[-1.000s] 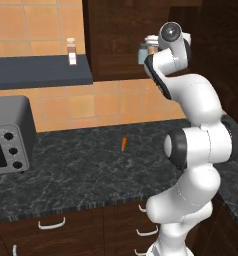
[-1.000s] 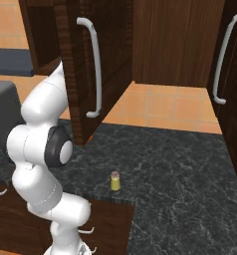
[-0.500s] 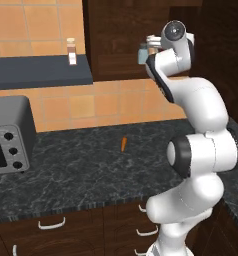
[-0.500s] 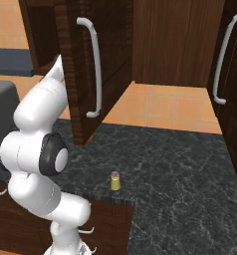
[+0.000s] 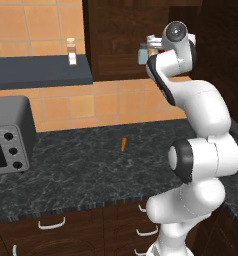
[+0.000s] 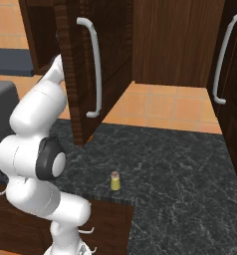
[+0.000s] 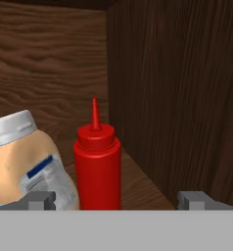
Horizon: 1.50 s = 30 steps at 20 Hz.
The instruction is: Put the shaker and condiment bottle from the counter next to their counterparts in the cabinet.
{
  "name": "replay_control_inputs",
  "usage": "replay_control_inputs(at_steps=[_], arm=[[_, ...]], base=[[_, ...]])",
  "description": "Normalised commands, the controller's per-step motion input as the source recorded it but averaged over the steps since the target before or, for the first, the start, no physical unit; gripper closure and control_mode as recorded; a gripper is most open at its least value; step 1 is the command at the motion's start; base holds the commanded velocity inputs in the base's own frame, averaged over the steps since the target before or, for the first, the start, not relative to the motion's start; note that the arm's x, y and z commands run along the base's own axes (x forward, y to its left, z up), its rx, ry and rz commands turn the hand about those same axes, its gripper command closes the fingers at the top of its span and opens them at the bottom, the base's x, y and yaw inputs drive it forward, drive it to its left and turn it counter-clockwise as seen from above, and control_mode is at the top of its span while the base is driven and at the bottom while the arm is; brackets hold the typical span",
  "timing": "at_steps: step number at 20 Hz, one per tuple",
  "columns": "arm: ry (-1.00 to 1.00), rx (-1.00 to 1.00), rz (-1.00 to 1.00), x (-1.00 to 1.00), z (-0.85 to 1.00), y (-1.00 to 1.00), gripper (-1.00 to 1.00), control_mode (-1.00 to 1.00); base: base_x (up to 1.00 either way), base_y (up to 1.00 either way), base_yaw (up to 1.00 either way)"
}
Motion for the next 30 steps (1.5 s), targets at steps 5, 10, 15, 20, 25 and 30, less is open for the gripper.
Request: replay_control_inputs(at_steps=[5,10,15,20,25,30], arm=[[0.00,-0.08,0.00,-0.43,0.00,0.20,-1.00,-1.00],[0.00,-0.14,0.00,-0.54,-0.05,0.29,-1.00,-1.00],[0.00,-0.20,-0.09,-0.59,-0.35,0.42,-1.00,-1.00],[0.00,-0.10,-0.25,-0.48,-0.45,0.30,-1.00,-1.00],[0.11,-0.01,-0.12,-0.59,-0.78,0.38,-1.00,-1.00],[0.23,0.00,-0.02,-0.43,-0.72,0.12,-1.00,-1.00]], base=[[0.00,0.00,0.00],[0.00,0.00,0.00],[0.00,0.00,0.00],[0.00,0.00,0.00],[0.00,0.00,0.00],[0.00,0.00,0.00]])
